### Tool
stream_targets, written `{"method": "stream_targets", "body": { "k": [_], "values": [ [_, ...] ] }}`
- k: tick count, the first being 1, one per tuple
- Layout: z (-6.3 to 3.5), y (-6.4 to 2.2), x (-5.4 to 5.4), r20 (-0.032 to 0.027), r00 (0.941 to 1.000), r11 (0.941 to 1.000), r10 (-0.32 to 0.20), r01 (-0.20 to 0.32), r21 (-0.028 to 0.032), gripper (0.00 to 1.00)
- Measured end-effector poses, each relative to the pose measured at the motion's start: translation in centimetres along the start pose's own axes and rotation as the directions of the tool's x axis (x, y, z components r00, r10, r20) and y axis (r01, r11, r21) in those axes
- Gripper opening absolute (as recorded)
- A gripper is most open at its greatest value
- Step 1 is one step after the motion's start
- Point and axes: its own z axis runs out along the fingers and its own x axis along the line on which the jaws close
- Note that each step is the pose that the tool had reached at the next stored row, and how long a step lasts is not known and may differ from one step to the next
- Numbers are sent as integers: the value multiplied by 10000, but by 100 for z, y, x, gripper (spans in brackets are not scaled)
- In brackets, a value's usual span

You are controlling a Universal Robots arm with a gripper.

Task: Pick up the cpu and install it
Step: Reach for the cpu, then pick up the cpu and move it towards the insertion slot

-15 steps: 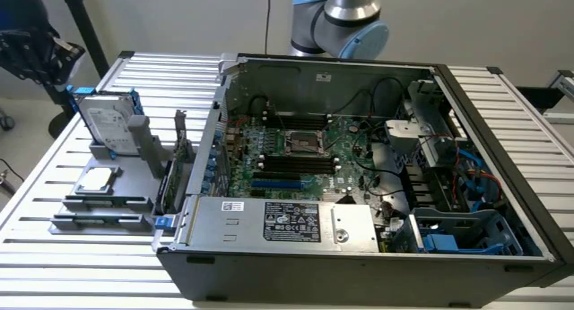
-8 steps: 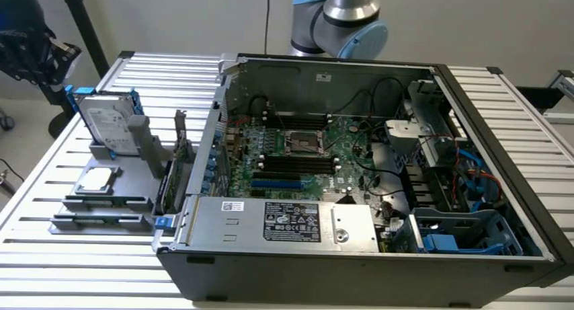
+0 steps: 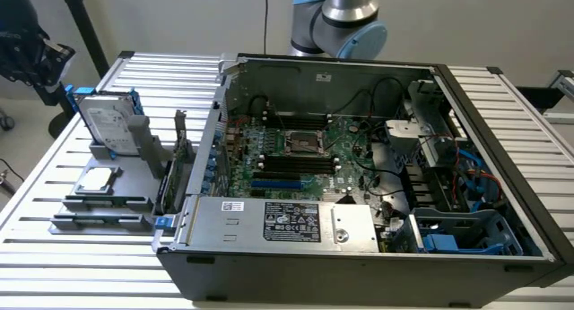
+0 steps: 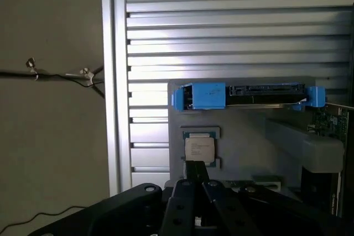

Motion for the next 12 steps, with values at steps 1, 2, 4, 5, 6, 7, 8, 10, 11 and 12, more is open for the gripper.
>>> {"method": "stream_targets", "body": {
  "k": [1, 2, 4, 5, 6, 7, 8, 10, 11, 12],
  "values": [
    [0, 0, 1, -1, 10000, 10000, 1, -1, 0, 11],
    [0, 0, 1, -1, 10000, 10000, 1, -1, 1, 11],
    [0, 0, 1, -1, 10000, 10000, 1, -1, 0, 11],
    [0, 0, 1, -1, 10000, 10000, 1, -1, 0, 11],
    [0, 0, 1, -1, 10000, 10000, 1, -1, 0, 11],
    [0, 0, 1, -1, 10000, 10000, 1, -1, 0, 11],
    [-1, 0, 1, -1, 10000, 10000, 1, -1, 1, 11],
    [0, 0, 1, 0, 10000, 10000, 0, 0, 0, 11],
    [-1, 0, 1, 8, 10000, 10000, 0, 0, 1, 11],
    [0, 0, 0, 17, 10000, 10000, -2, 2, 0, 11]
  ]
}}
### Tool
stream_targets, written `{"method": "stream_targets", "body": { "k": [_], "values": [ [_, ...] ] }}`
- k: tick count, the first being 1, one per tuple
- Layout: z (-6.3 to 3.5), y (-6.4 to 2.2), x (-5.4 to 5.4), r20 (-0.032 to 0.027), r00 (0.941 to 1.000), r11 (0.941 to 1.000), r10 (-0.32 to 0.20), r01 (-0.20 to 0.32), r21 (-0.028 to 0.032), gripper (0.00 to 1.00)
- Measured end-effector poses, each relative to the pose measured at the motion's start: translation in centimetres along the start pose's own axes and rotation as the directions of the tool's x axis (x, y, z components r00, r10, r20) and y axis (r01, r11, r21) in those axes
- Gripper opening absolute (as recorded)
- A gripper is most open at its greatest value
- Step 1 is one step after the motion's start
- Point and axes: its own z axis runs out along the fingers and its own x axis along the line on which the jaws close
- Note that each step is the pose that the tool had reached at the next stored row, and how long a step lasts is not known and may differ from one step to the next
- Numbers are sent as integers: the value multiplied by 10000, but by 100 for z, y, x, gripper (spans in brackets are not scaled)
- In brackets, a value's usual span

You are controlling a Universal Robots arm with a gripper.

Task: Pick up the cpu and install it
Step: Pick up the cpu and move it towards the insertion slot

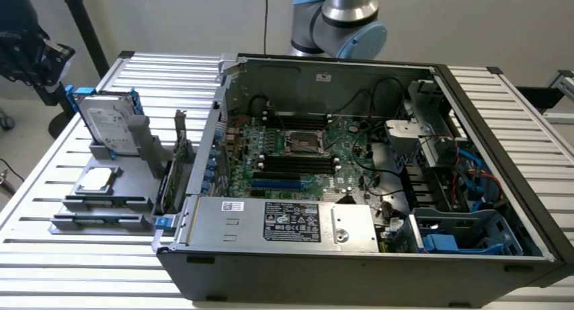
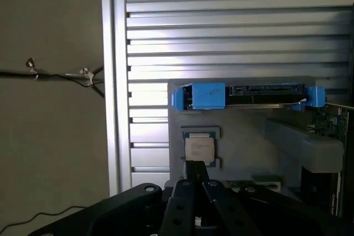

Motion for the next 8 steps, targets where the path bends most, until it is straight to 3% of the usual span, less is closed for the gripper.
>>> {"method": "stream_targets", "body": {
  "k": [8],
  "values": [
    [18, 1, -14, 165, 9990, 9991, -425, 425, 6, 11]
  ]
}}
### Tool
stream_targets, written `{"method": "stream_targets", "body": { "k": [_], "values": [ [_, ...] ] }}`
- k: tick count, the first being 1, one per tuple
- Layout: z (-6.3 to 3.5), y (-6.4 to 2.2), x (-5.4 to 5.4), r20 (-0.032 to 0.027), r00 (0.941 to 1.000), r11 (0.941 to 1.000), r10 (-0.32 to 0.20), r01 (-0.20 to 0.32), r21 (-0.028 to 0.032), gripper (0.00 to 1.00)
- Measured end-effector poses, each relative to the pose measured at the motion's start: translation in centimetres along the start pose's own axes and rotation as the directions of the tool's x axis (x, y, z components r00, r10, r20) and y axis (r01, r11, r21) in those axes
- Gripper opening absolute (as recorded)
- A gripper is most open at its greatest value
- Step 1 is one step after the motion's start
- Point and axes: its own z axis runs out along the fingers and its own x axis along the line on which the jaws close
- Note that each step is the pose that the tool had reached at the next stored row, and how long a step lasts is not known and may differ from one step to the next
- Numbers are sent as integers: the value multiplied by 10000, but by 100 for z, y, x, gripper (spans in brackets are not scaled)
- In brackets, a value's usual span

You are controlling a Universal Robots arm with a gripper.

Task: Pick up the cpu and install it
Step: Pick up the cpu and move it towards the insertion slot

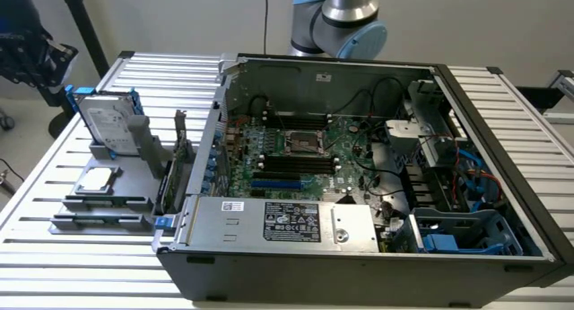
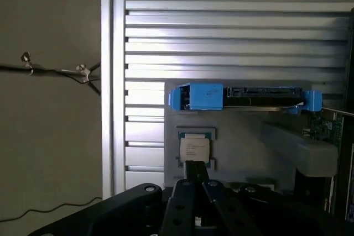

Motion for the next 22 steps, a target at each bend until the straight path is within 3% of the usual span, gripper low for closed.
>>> {"method": "stream_targets", "body": {
  "k": [4, 11, 14, 15, 22],
  "values": [
    [13, -1, -28, 3, 9999, 9999, -147, 147, 3, 12],
    [107, -2, -40, 27, 9999, 9999, -163, 163, 4, 47],
    [161, -3, -40, 27, 9999, 9999, -166, 166, 5, 53],
    [179, -2, -40, 27, 9999, 9999, -166, 166, 5, 60],
    [307, -12, -41, 28, 9998, 9998, -173, 173, 4, 60]
  ]
}}
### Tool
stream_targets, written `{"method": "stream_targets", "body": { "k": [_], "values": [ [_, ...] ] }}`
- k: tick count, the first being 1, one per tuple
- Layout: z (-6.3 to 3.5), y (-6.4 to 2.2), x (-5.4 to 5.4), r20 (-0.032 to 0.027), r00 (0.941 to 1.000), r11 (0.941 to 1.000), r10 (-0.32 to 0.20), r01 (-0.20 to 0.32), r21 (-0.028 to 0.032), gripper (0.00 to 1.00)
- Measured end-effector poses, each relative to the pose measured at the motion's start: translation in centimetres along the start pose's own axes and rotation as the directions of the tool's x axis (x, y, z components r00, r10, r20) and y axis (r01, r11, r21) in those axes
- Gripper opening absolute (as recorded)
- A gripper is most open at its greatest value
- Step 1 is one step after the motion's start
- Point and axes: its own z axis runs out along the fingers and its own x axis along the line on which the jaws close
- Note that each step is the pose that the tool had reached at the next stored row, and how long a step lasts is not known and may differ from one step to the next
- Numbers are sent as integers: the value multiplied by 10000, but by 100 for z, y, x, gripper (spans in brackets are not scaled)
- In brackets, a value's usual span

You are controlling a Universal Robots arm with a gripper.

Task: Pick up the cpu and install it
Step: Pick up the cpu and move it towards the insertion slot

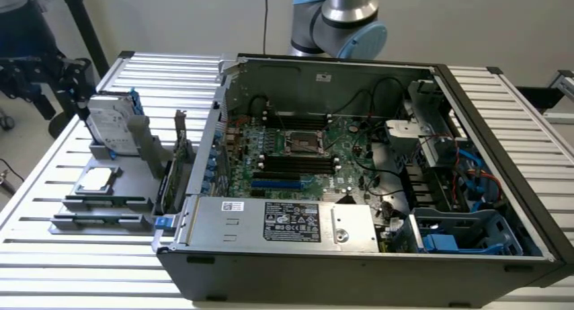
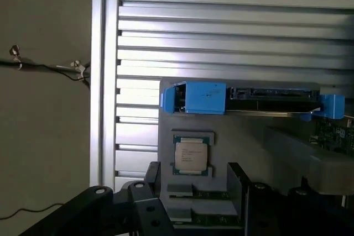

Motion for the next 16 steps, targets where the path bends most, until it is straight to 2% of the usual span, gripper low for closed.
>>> {"method": "stream_targets", "body": {
  "k": [9, 11, 12, 16],
  "values": [
    [163, -30, -1, 0, 10000, 10000, -3, 3, 0, 60],
    [199, -39, -2, -1, 10000, 10000, -2, 2, 0, 61],
    [218, -44, -3, -2, 10000, 10000, -3, 3, 1, 67],
    [291, -67, -6, 0, 10000, 10000, -3, 3, 0, 67]
  ]
}}
